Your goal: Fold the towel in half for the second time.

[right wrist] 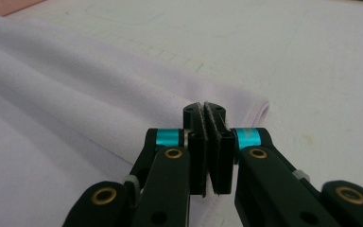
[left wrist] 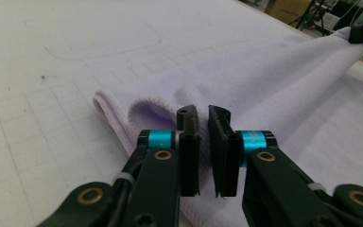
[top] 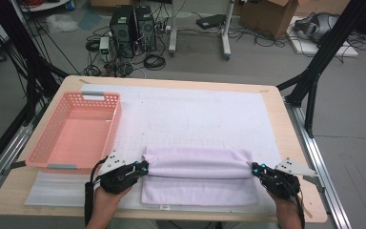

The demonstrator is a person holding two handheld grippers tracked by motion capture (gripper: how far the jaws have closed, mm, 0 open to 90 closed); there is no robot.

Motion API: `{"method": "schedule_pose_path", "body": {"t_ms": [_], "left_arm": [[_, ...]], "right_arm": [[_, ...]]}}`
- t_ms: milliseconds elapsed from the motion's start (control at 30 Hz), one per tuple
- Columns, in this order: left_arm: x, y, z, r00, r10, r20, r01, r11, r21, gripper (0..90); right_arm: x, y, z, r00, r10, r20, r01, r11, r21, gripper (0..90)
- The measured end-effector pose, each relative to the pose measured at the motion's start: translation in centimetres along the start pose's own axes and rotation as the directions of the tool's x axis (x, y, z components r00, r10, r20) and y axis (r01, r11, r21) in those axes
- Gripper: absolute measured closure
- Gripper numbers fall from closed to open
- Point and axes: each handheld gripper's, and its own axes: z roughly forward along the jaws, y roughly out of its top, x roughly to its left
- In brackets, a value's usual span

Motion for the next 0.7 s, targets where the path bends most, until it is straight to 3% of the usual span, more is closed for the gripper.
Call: {"method": "schedule_pose_path", "body": {"t_ms": [33, 100, 167, 233, 333, 400, 500, 700], "left_arm": [[0.1, -0.1, 0.0, 0.9998, -0.02, 0.003, 0.02, 0.9998, -0.001, 70.4], [0.1, -0.1, -0.1, 0.9985, -0.054, 0.004, 0.054, 0.9985, 0.006, 54.6], [0.1, -0.1, -0.2, 0.9988, -0.049, -0.006, 0.049, 0.9988, 0.007, 49.5], [0.1, -0.1, -0.1, 0.9984, -0.057, -0.005, 0.057, 0.9981, 0.025, 49.4], [0.1, -0.4, 0.2, 0.9978, -0.065, -0.009, 0.065, 0.9963, 0.055, 55.8], [-0.1, -0.5, 0.3, 0.9985, -0.051, -0.02, 0.052, 0.9968, 0.061, 69.2], [-0.3, -0.5, 0.3, 0.9987, -0.049, -0.015, 0.05, 0.9975, 0.051, 83.8], [-0.5, -0.5, -1.2, 0.999, -0.042, 0.016, 0.042, 0.9988, 0.027, 85.5]], "right_arm": [[0.0, -0.1, 0.1, 1.0, 0.007, -0.007, -0.007, 1.0, 0.013, 85.7], [0.0, -0.3, 0.1, 0.9997, 0.022, -0.012, -0.022, 0.999, 0.026, 68.5], [-0.1, -0.2, -0.1, 0.998, 0.061, -0.018, -0.06, 0.998, 0.023, 60.9], [-0.1, 0.1, -0.3, 0.9976, 0.066, -0.022, -0.065, 0.998, 0.008, 58.7], [0.0, 0.3, 0.2, 0.9984, 0.056, -0.006, -0.056, 0.998, 0.028, 59.1], [-0.2, 0.1, 0.8, 0.9984, 0.056, 0.005, -0.056, 0.997, 0.048, 62.3], [-0.4, -0.2, 1.3, 0.9979, 0.064, 0.002, -0.064, 0.996, 0.07, 86.3], [0.0, -0.2, -0.3, 0.999, 0.038, -0.022, -0.038, 0.999, 0.034, 87.9]]}}
